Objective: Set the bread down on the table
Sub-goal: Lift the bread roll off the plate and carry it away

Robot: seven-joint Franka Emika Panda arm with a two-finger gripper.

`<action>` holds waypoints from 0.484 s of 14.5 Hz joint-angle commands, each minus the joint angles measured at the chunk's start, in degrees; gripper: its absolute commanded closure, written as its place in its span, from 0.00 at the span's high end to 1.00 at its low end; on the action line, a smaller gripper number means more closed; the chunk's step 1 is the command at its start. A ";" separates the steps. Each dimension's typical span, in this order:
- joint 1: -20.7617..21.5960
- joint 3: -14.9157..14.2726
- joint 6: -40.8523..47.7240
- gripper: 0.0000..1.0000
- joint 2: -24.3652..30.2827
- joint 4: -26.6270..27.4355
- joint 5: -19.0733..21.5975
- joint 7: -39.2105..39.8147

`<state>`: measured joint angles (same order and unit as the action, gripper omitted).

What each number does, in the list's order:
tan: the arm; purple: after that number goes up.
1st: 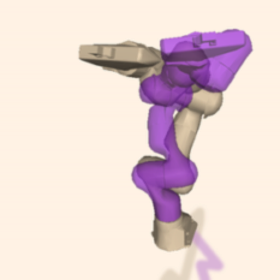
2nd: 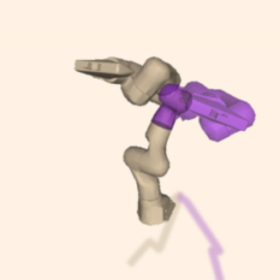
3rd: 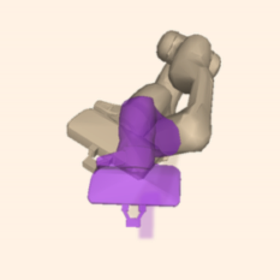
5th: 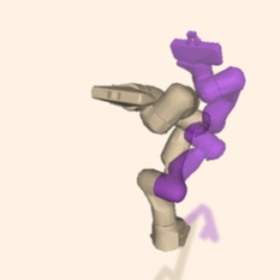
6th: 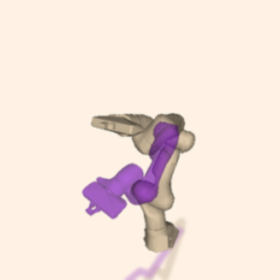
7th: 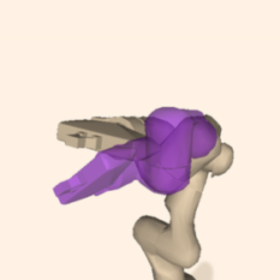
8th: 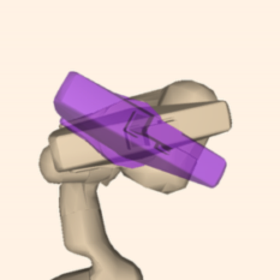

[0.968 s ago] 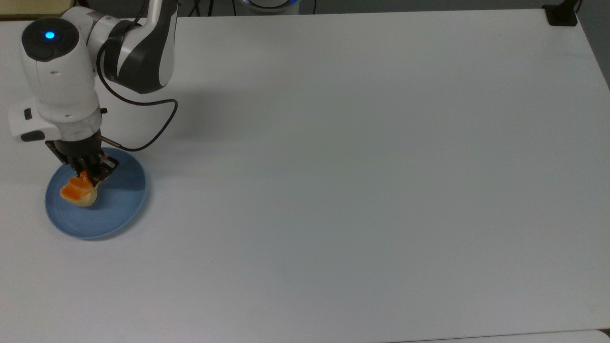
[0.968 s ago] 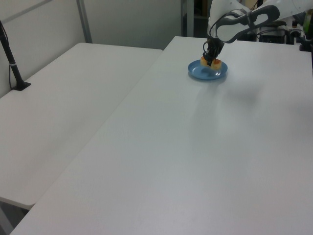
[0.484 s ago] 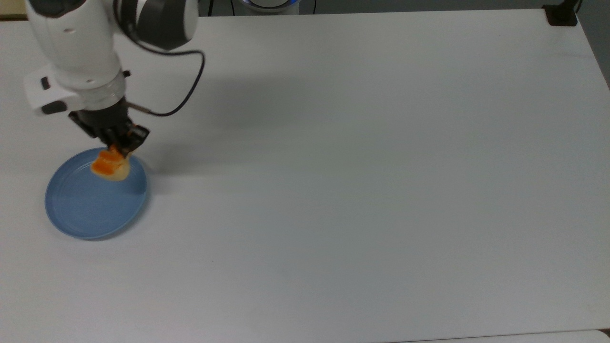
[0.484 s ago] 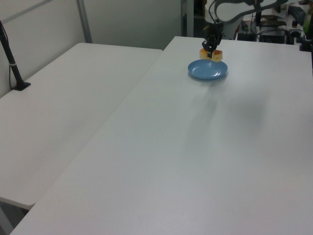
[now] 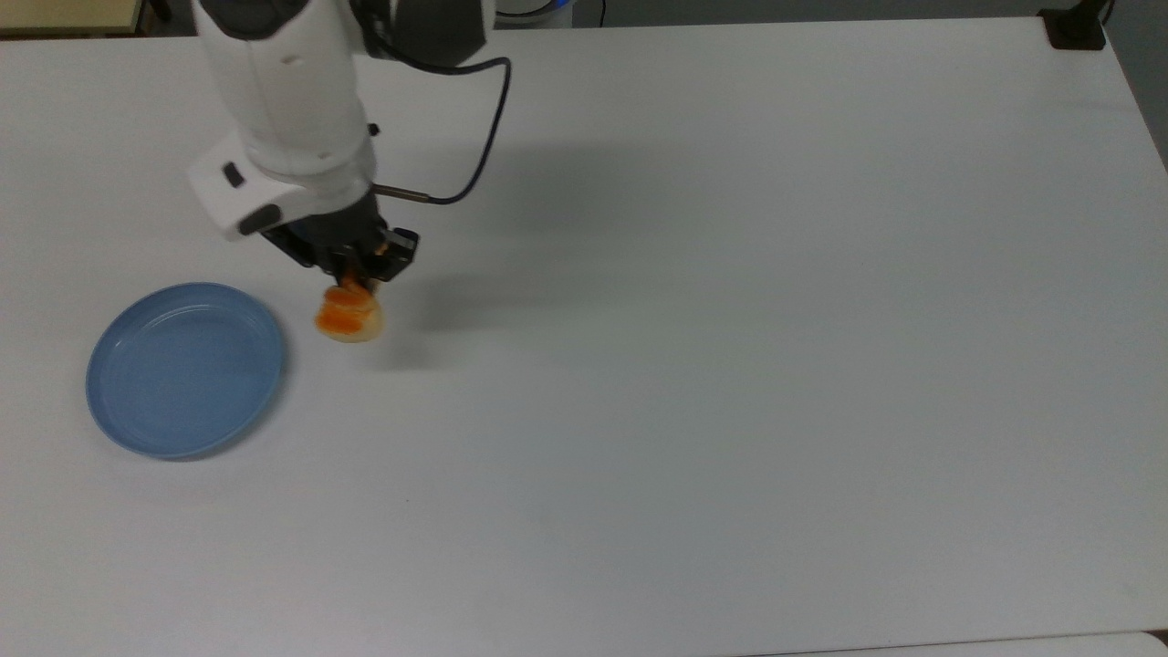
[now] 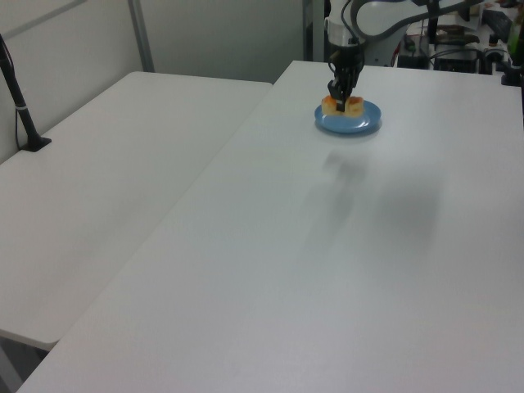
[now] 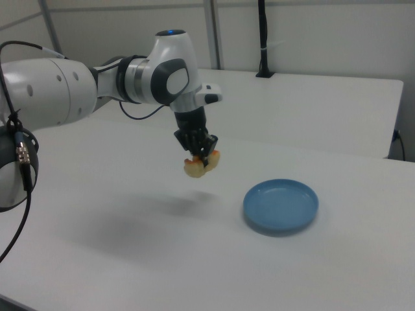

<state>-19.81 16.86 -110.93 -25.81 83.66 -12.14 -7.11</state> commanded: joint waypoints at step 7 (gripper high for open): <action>4.16 1.07 -14.23 0.22 -3.54 8.19 -0.77 0.17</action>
<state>-16.80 18.15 -122.56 -28.40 90.66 -12.21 -7.11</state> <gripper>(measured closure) 0.797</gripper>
